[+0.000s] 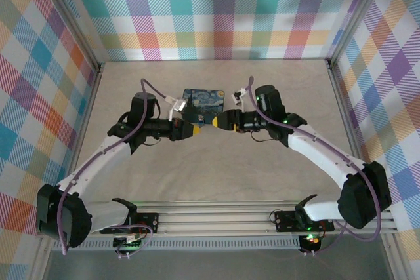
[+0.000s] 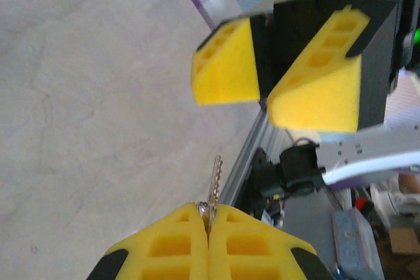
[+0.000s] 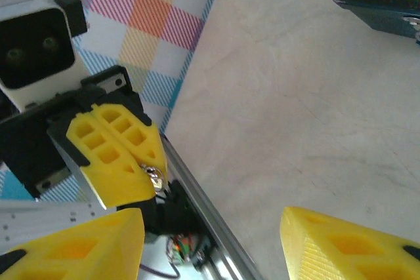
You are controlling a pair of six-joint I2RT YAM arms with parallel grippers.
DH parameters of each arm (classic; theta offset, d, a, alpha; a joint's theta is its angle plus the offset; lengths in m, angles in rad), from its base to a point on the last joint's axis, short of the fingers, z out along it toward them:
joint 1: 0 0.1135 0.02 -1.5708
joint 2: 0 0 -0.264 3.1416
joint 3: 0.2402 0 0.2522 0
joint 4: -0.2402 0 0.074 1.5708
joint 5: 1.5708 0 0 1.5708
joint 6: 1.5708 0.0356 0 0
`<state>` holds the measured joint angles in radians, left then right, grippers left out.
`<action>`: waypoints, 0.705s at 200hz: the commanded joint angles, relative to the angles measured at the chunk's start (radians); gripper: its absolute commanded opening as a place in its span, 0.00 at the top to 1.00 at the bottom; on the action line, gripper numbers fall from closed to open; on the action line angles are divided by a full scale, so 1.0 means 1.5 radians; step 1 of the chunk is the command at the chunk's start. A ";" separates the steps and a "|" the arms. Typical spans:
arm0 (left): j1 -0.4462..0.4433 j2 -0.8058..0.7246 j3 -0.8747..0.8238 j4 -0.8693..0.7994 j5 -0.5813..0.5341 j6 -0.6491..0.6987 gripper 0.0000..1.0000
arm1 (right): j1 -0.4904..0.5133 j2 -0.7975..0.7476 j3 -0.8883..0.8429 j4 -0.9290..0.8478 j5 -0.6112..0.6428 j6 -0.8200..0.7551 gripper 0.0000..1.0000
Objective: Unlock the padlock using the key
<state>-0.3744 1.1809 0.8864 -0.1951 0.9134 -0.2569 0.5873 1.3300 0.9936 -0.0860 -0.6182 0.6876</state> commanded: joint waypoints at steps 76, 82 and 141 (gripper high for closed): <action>-0.011 -0.036 -0.002 0.138 -0.017 -0.069 1.00 | 0.062 0.036 0.001 0.236 0.054 0.178 0.67; -0.011 -0.037 -0.001 0.138 -0.016 -0.069 1.00 | 0.063 0.036 0.002 0.236 0.053 0.177 0.67; -0.013 -0.041 -0.001 0.123 -0.012 -0.062 1.00 | 0.067 0.046 -0.010 0.275 0.040 0.183 0.95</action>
<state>-0.3836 1.1366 0.8795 -0.0246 0.8696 -0.3519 0.6807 1.3834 0.9905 0.2520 -0.5579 0.9497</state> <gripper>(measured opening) 0.041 0.139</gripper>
